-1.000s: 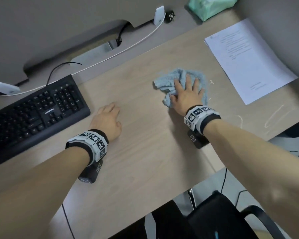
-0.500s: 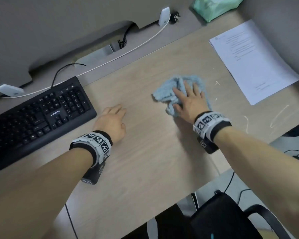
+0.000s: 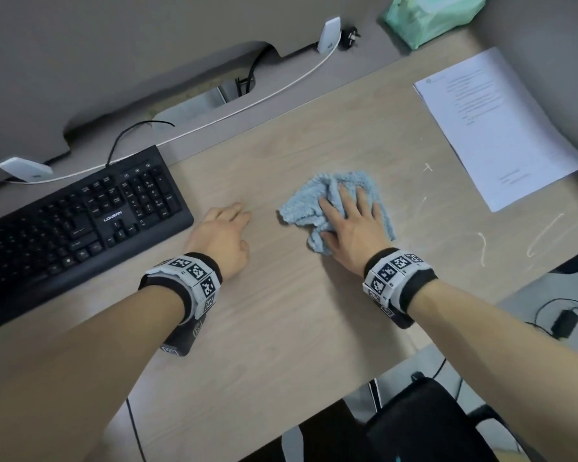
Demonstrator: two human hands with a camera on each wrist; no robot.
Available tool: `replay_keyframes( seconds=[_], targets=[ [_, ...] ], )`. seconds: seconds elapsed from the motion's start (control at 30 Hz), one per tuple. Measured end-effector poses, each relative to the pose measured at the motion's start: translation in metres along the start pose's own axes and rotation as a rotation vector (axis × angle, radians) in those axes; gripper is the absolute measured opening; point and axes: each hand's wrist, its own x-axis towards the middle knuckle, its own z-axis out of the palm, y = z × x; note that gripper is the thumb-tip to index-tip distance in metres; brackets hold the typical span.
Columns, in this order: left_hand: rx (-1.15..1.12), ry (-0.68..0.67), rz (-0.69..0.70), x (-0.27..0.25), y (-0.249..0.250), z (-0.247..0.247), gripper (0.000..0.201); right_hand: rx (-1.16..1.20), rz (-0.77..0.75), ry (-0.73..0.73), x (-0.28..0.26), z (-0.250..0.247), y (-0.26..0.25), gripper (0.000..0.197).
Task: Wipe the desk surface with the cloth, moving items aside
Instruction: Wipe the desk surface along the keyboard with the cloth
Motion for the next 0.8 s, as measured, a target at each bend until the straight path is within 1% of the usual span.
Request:
replay_keyframes(
  seconds=[0.1, 0.3, 0.4, 0.47, 0.5, 0.57, 0.6, 0.63, 0.7, 0.77, 0.8],
  targets=[
    [-0.012, 0.005, 0.005, 0.001, -0.003, -0.001, 0.062, 0.017, 0.008, -0.027, 0.016, -0.009, -0.008, 0.066],
    [0.015, 0.05, 0.037, 0.0, -0.006, 0.003, 0.06, 0.024, -0.041, -0.019, 0.1, -0.041, -0.04, 0.066],
    [0.01, 0.063, 0.036, 0.0, -0.006, 0.005, 0.061, 0.009, -0.057, -0.053, 0.124, -0.054, -0.064, 0.067],
    [0.018, 0.048, 0.03, -0.001, -0.004, 0.004, 0.062, -0.014, -0.099, -0.071, 0.115, -0.057, -0.071, 0.067],
    [0.018, 0.041, 0.029, 0.0, -0.003, 0.004, 0.063, -0.03, -0.15, -0.068, 0.103, -0.053, -0.07, 0.067],
    [0.007, 0.03, 0.03, 0.0, -0.003, 0.003, 0.063, -0.056, -0.265, -0.05, 0.07, -0.037, -0.054, 0.065],
    [0.006, 0.027, 0.034, 0.0, -0.005, 0.003, 0.063, -0.061, -0.287, -0.041, 0.056, -0.027, -0.041, 0.064],
    [0.006, 0.023, 0.036, 0.0, -0.006, 0.003, 0.064, -0.056, -0.27, -0.034, 0.044, -0.02, -0.025, 0.064],
    [-0.006, 0.017, 0.031, -0.001, -0.007, 0.003, 0.065, -0.03, -0.157, -0.021, 0.034, -0.016, 0.007, 0.064],
    [-0.013, 0.018, 0.024, -0.001, -0.007, 0.003, 0.065, 0.0, -0.011, -0.005, 0.044, -0.021, 0.025, 0.065],
    [-0.009, 0.02, 0.025, 0.0, -0.006, 0.002, 0.064, 0.027, 0.063, 0.0, 0.055, -0.026, 0.024, 0.065]
  ],
)
